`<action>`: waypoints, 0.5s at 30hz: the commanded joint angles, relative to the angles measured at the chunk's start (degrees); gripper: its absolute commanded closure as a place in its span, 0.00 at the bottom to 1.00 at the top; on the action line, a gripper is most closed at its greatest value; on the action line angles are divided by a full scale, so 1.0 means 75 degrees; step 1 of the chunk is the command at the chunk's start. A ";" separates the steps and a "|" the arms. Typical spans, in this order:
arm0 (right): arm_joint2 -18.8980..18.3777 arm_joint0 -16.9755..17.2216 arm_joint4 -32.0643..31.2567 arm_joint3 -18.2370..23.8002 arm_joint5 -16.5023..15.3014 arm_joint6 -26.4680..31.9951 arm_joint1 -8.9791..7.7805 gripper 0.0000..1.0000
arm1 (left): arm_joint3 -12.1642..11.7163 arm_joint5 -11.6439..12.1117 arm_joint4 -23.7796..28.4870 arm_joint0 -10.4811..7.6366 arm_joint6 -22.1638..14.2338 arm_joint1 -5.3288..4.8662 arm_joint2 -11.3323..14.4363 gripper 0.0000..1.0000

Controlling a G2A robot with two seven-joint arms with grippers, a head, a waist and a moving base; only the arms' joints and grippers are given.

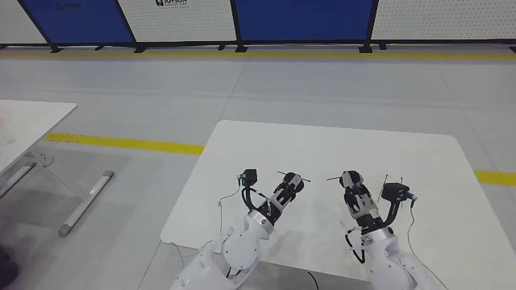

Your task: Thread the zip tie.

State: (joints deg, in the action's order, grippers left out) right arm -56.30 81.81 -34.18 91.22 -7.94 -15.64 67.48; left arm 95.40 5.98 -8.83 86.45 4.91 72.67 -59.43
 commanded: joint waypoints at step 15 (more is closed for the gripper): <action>0.0150 0.0002 0.0258 -0.0047 -0.0269 0.0101 0.0103 1.00 | 0.0000 0.0000 0.0000 0.0000 0.0000 0.0000 0.0000 1.00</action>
State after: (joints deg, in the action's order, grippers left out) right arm -54.90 81.62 -32.93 90.65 -9.81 -14.66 68.20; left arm 95.40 5.98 -8.83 86.45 4.91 72.67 -59.43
